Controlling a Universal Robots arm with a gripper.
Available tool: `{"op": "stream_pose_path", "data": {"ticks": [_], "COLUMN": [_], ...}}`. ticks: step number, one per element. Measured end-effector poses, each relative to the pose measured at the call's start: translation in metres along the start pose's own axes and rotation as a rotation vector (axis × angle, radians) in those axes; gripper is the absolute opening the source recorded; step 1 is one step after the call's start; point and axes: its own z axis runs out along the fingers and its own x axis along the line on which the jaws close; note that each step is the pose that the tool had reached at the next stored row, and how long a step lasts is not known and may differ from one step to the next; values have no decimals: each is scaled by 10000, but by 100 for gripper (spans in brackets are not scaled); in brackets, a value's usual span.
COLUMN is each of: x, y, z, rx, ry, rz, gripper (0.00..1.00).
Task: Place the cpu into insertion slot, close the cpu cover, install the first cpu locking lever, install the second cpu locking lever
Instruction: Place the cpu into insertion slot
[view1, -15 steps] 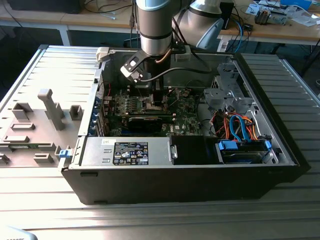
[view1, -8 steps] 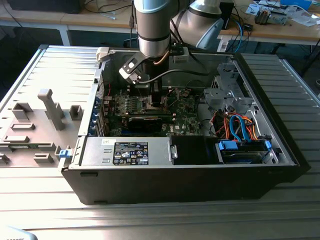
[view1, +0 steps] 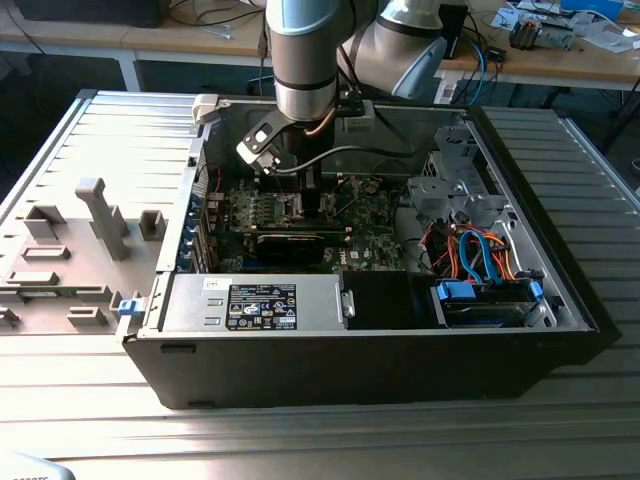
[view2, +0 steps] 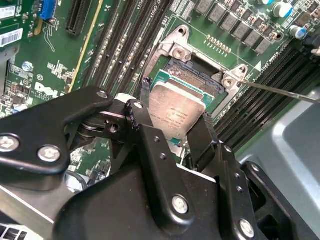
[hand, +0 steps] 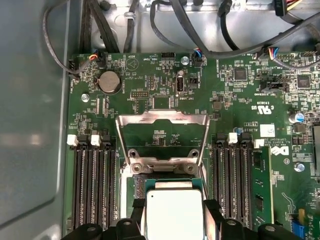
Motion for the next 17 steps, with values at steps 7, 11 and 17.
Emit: {"op": "stream_pose_path", "data": {"ticks": [7,11,17], "x": [-1,15,30], "y": [-5,-6,-35], "z": [52,56,96], "rx": [1,0,0], "ry": [-1,-1,0], "rz": [0,0,0], "gripper": [55,55,55]}}
